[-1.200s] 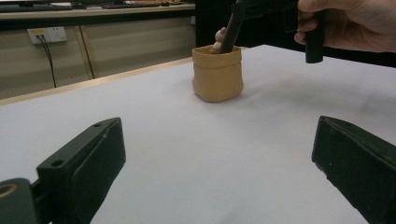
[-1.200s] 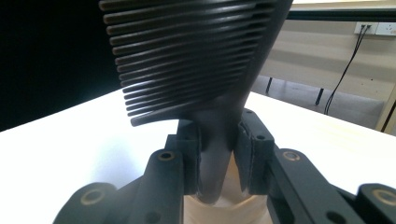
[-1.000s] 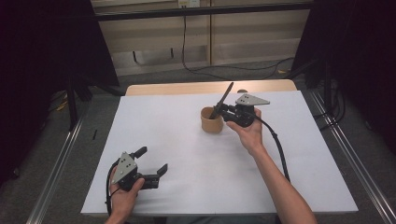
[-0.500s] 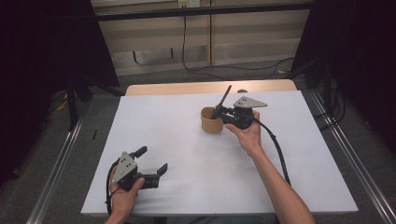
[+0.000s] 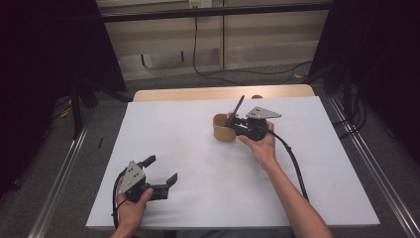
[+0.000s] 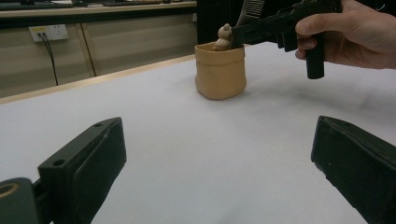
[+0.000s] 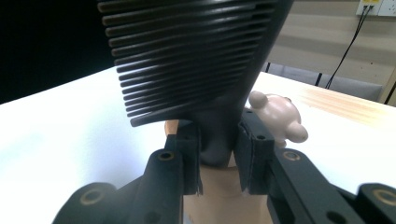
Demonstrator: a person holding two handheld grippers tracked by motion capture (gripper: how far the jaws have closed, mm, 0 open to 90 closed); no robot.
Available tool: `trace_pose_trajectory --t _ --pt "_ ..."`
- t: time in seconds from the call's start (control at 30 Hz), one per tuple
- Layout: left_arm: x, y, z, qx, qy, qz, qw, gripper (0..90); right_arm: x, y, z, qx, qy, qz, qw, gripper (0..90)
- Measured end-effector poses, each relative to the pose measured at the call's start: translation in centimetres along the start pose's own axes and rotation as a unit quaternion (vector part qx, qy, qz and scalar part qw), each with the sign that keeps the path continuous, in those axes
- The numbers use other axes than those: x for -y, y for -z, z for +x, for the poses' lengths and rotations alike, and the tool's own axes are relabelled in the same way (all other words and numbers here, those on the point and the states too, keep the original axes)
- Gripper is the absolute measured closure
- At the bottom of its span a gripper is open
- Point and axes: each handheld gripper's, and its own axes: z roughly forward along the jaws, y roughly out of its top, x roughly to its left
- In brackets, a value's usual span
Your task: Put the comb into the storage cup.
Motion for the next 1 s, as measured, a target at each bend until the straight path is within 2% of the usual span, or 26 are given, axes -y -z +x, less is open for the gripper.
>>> trace_pose_trajectory --t 0.37,0.6,0.87,1.0 --pt "0.0 0.0 0.1 0.001 0.002 -0.001 1.0000 3.3 0.0 0.2 -0.1 0.004 -0.007 0.004 1.0000 71.3" --pt "0.0 0.0 0.1 0.000 -0.001 0.001 1.0000 3.3 0.3 1.0 -0.4 0.014 -0.016 -0.001 0.9998 64.6" --pt "0.0 0.2 0.1 -0.004 -0.002 -0.005 1.0000 3.3 0.0 1.6 -0.4 0.021 -0.029 -0.009 0.9993 46.8" --pt "0.0 0.2 0.2 -0.006 0.000 -0.005 1.0000 3.3 0.0 1.8 -0.3 0.025 -0.024 -0.007 0.9994 38.8"
